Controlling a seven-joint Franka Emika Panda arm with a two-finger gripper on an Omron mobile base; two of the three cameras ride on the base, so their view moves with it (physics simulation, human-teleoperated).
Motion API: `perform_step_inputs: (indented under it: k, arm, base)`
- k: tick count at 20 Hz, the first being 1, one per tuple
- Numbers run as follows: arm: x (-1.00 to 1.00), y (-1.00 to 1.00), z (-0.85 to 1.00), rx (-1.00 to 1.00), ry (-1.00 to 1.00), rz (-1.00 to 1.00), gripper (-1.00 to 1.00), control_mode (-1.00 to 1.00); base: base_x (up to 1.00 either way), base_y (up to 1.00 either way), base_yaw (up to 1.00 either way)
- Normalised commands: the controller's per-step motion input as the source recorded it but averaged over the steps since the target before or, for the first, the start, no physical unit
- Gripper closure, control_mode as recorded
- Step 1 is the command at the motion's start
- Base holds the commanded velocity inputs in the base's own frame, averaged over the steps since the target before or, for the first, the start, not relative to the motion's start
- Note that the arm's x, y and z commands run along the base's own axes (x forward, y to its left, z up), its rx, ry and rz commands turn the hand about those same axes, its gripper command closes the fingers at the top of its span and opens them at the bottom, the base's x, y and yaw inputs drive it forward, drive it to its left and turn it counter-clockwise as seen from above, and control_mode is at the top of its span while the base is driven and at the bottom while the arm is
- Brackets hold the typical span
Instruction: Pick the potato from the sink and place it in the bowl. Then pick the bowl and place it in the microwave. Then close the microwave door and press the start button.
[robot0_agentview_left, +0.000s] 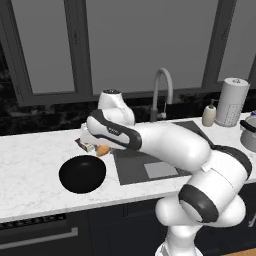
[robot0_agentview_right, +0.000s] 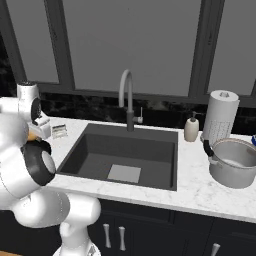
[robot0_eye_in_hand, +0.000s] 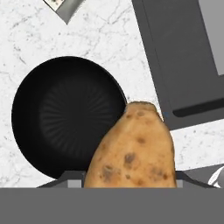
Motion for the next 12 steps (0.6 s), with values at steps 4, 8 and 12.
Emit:
perform_step_inputs:
  k: [4,8,12]
  arm:
    - [0.36,0.68,-0.16,-0.06,0.04,0.00,1.00,-1.00]
    - [0.21,0.50,-0.38,-0.10,0.02,0.00,1.00,-1.00]
    - [0.06,0.31,-0.53,-0.13,0.00,0.00,1.00,-1.00]
  base:
    - [0.00,0.00,0.00]
    - [0.00,0.00,0.00]
    - [0.00,0.00,0.00]
